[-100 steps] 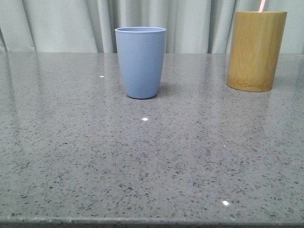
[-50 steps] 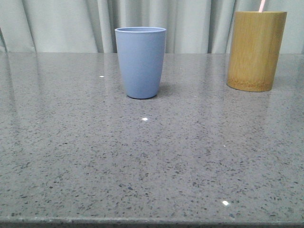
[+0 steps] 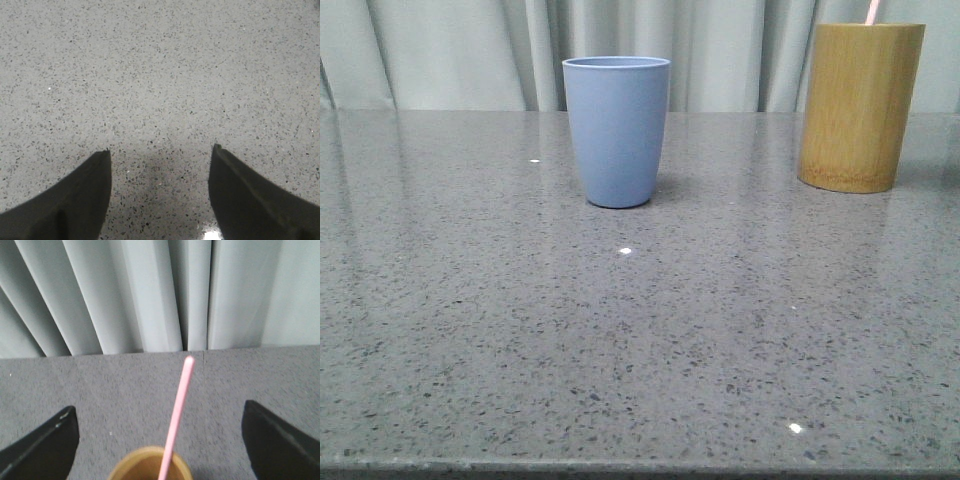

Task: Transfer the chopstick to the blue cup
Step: 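Lower the right gripper and close it on the pink straw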

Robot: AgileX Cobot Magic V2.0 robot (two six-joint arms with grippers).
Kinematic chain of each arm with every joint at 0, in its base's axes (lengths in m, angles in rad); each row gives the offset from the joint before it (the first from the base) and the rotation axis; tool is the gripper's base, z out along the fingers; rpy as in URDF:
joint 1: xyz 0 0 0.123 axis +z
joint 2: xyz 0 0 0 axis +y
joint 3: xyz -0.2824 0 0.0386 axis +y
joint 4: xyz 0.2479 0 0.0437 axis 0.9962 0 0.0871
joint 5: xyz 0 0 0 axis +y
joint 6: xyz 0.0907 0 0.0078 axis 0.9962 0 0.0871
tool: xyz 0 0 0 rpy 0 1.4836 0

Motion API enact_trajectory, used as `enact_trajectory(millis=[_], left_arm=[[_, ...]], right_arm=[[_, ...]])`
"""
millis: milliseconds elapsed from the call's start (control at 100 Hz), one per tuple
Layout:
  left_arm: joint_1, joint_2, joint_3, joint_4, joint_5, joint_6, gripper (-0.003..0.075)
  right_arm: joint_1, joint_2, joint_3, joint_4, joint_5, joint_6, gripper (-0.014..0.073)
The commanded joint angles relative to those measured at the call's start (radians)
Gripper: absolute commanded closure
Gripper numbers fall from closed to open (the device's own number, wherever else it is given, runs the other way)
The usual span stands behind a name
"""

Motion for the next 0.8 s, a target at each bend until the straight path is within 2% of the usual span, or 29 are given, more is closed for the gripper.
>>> enact_trajectory(millis=[0,310,790], left_arm=[[0.004,-0.002,-0.027,-0.010,-0.059,-0.008,0.0314],[0.004,-0.002,-0.027,-0.010,-0.059,-0.008,0.0314],[0.004,-0.002,-0.027,-0.010,-0.059,-0.008,0.0314]], right_arm=[[-0.008,0.016,-0.069,0.016,-0.103,-0.006,-0.0058],[-0.008,0.134,-0.154,0.018,-0.113,0.000,-0.0058],[-0.016,0.192,-0.158,0.018,-0.123,0.000,-0.0058]])
